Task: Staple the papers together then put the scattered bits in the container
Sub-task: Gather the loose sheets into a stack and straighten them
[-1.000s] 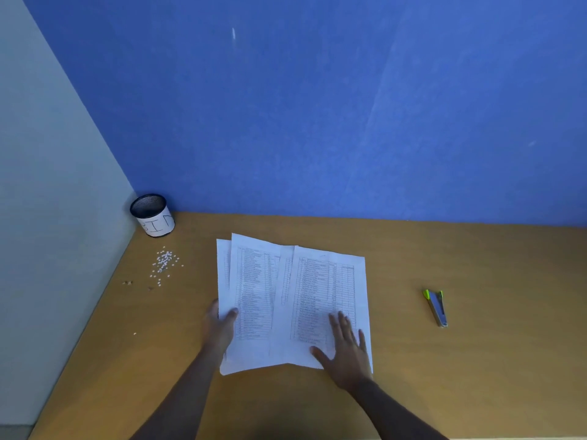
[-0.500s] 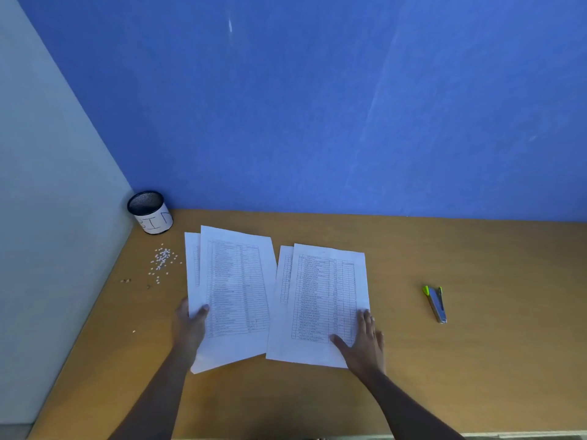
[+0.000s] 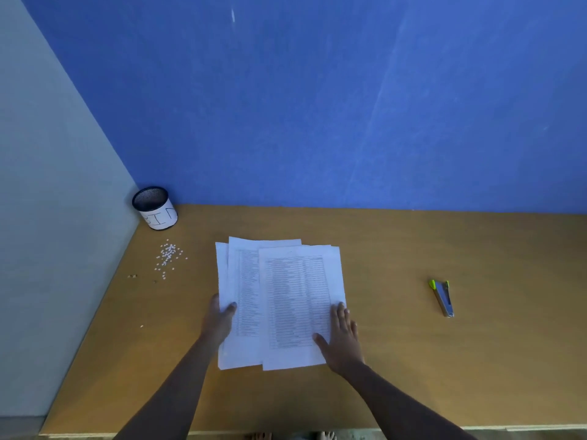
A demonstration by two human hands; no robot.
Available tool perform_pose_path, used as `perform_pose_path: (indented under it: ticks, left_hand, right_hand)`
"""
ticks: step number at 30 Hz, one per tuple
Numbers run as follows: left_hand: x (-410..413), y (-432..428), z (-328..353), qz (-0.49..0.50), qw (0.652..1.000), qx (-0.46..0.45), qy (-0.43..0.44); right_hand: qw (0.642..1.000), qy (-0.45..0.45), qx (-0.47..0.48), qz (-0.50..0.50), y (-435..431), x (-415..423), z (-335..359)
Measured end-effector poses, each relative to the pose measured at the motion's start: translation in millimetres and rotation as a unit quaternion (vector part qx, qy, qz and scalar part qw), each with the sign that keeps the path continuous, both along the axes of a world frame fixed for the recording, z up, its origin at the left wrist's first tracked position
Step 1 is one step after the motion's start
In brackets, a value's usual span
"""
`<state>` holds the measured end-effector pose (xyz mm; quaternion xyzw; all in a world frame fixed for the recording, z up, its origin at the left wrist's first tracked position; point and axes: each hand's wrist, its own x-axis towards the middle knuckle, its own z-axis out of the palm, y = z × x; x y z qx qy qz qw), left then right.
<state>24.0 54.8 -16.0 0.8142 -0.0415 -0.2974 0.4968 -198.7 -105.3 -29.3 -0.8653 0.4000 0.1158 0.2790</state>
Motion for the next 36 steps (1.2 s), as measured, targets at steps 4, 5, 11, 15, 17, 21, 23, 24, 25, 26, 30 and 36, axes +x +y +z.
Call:
perform_pose_path:
  ticks: [4,5,11,15,17,21,23,24,25,26,30,36]
  left_hand:
    - [-10.5,-15.6,2.6,-0.018,1.000,-0.006,0.020]
    - [-13.2,-19.0,2.9,-0.026,0.999,-0.009,0.023]
    - [-28.9,-32.2,8.8,-0.054,0.997,-0.028,0.046]
    - [-30.9,-34.5,12.9,-0.058,0.997,-0.040,0.031]
    - [-28.6,-33.3,18.3,-0.051,0.997,-0.055,0.026]
    - [-18.5,-32.6,26.1,-0.071,0.992,-0.098,0.018]
    - [-16.2,-34.8,43.1,-0.095,0.986,-0.137,0.019]
    - [-14.4,-35.9,51.2,-0.107,0.982,-0.157,0.019]
    - [-12.5,-36.7,58.0,-0.121,0.978,-0.169,0.019]
    - [-12.0,-37.2,68.1,-0.131,0.975,-0.181,0.023]
    - [-8.3,-39.2,89.0,-0.161,0.963,-0.212,0.041]
    - [-9.7,-44.2,100.7,-0.144,0.956,-0.248,0.067]
  right_hand:
    - [1.000,-0.010,0.013,0.017,13.1,14.2,1.4]
    - [1.000,-0.013,0.016,0.021,15.3,16.9,1.6]
    - [0.997,-0.019,0.040,0.068,21.2,24.8,-0.9]
    - [0.996,-0.042,0.050,0.065,15.8,20.2,-2.9]
    - [0.995,-0.049,0.062,0.059,11.6,18.3,1.3]
    - [0.977,-0.125,0.159,-0.069,3.0,18.0,8.6]
    - [0.946,-0.175,0.207,-0.175,-4.5,22.9,21.8]
    - [0.925,-0.195,0.241,-0.218,-9.0,24.2,29.3]
    - [0.905,-0.205,0.276,-0.249,-13.6,25.3,37.9]
    - [0.891,-0.208,0.305,-0.266,-19.1,25.2,43.1]
    - [0.840,-0.207,0.430,-0.259,-29.1,23.1,56.5]
    - [0.829,-0.256,0.444,-0.223,-23.4,31.5,63.9]
